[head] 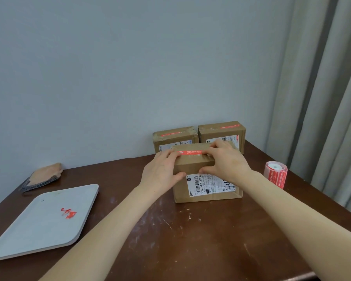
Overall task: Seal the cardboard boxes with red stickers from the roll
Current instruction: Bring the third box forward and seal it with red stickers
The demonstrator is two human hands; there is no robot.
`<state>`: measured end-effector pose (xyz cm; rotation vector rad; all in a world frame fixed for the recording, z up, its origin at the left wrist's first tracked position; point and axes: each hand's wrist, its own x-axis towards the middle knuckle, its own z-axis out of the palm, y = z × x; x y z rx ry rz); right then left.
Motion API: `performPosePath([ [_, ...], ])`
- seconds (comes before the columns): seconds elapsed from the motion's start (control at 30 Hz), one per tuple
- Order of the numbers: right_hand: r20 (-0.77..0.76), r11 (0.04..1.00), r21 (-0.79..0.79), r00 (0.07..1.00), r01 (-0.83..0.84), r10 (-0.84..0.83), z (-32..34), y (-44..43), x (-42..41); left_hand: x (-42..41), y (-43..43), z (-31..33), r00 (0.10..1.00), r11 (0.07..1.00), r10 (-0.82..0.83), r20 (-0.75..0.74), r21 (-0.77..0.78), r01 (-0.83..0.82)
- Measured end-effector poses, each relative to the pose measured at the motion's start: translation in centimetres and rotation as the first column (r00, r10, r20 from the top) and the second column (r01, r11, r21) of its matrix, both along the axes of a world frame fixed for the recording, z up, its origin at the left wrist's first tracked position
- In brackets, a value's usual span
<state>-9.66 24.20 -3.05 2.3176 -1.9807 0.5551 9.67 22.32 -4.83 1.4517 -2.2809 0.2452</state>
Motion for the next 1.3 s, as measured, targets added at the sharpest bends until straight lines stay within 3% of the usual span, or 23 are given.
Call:
performPosePath([
  [0.17,-0.013,0.999,0.032,1.0,0.002,-0.002,0.5,-0.1,-0.1,-0.1,-0.2,0.1,0.999,1.0,-0.007,-0.05,0.009,0.007],
  [0.3,0.067,0.998,0.059,0.998,0.007,-0.011,0.6,-0.4,-0.1,0.1,-0.6,0.5,0.999,0.999,0.027,-0.033,0.039,-0.026],
  [0.53,-0.074,0.996,0.065,0.996,0.053,-0.048,0.3,-1.1,0.4,0.0,-1.4,0.6,0.999,0.997,0.004,0.045,0.083,-0.008],
  [0.83,-0.074,0.997,0.045,0.996,0.055,-0.052,0.1,-1.1,0.2,-0.4,-1.3,0.5,1.0,0.99,0.005,-0.02,0.141,-0.002],
  [1.07,0.047,0.999,0.031,0.999,0.007,-0.008,0.2,-0.3,-0.2,0.5,-0.3,0.4,0.996,0.993,-0.018,-0.085,0.112,0.027],
  [1.3,0.025,0.998,0.061,1.0,-0.003,0.002,0.6,-0.2,-0.1,0.2,-0.2,0.7,0.999,0.997,-0.006,-0.04,0.071,0.008],
])
